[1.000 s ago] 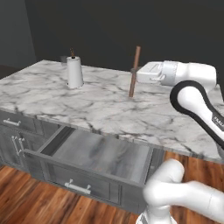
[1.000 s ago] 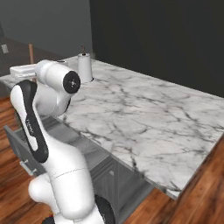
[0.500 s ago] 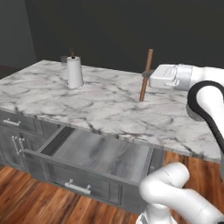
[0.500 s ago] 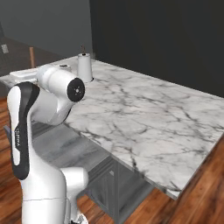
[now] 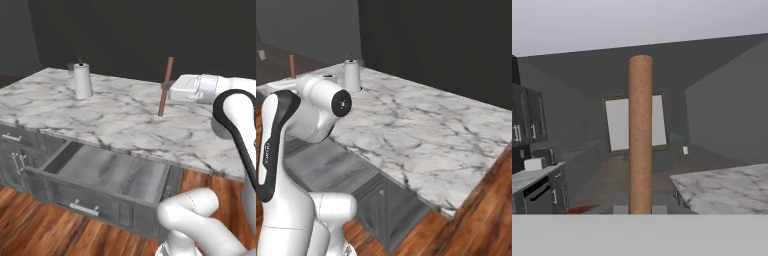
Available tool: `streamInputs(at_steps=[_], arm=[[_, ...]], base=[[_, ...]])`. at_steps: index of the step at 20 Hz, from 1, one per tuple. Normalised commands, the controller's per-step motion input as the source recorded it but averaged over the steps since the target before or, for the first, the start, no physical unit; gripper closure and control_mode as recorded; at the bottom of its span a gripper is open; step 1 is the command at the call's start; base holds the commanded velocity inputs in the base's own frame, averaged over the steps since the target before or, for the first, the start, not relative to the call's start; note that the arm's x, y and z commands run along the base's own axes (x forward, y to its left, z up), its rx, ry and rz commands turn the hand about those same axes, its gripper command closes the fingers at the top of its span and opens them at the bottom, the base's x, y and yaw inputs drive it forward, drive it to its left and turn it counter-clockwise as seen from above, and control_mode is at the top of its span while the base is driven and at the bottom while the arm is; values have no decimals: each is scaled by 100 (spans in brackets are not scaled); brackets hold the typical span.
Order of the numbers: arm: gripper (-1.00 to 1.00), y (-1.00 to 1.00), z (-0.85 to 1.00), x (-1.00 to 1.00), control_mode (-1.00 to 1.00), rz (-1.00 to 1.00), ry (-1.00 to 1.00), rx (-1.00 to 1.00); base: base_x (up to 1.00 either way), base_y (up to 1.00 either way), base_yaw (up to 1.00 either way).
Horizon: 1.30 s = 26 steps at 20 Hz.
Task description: Take a straw from the drawer in front and place it inside the glass cup on the dining counter.
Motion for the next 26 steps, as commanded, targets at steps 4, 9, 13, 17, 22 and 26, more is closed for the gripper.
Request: streamInputs(at_steps=[4,9,13,17,22,26], arm=[[100,0,0,0,100,0,0,0],[100,0,0,0,100,0,0,0],[100,0,0,0,100,0,0,0],[100,0,0,0,100,0,0,0],[100,0,0,0,100,0,0,0],[100,0,0,0,100,0,0,0]], base=[[-100,-94,-1],[-96,-100,-2],[-16,-100,0],[21,-100,6],[69,-100,19],[93,-100,30]])
